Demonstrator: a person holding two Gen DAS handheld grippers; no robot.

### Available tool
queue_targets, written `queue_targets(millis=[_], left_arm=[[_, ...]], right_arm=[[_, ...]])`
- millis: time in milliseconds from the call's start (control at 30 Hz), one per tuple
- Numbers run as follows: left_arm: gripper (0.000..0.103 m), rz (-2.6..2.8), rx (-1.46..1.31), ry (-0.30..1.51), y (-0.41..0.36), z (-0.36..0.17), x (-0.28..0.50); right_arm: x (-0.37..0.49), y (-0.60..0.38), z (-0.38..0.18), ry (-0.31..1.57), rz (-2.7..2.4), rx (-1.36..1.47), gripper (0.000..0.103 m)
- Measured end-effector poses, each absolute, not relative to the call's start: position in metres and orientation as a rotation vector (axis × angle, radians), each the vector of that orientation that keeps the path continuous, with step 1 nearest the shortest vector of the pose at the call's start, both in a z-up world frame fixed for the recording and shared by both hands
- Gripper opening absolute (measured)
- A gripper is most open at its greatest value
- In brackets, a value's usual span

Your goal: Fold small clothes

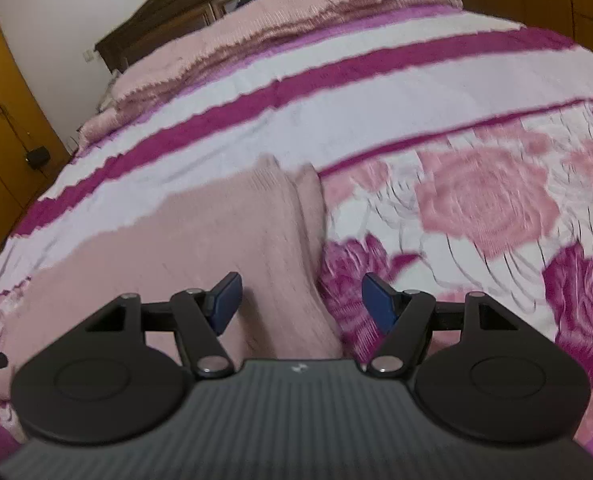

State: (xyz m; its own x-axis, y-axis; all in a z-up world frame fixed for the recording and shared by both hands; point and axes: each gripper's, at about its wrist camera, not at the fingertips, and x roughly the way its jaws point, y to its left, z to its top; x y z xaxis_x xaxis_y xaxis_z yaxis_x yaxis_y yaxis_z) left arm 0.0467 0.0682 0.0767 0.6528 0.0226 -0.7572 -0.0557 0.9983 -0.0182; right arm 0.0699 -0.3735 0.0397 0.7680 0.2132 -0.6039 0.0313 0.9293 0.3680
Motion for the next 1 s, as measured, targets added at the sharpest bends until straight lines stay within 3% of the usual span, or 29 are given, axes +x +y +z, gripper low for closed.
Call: queue_targets(millis=[433,500,567,667,1000], left_arm=[[0.076,0.108,-0.068,0.916,0.075,0.068,0.044],[0.076,0.11,-0.066,0.916,0.074,0.069,0.044],[0.076,0.113,-0.066,0.917,0.073,0.069,0.044],[0.076,0.115,-0.062,0.918,0.072,0.069,0.044],[0.076,0.119,-0.063,0.92,0.072,0.072,0.039]], right_arm=[[0.094,-0.37,0.015,0.655,0.262,0.586,0.067],[0.095,-0.371,0.013,0.637,0.256,0.607,0.06],[0.095,-0.372,0.011,0.626,0.254,0.623,0.043],[0.093,-0.376,0.008,0.617,0.276,0.67,0.034],[0.09,-0.378,-0.005,0.572,0.271,0.689,0.036]])
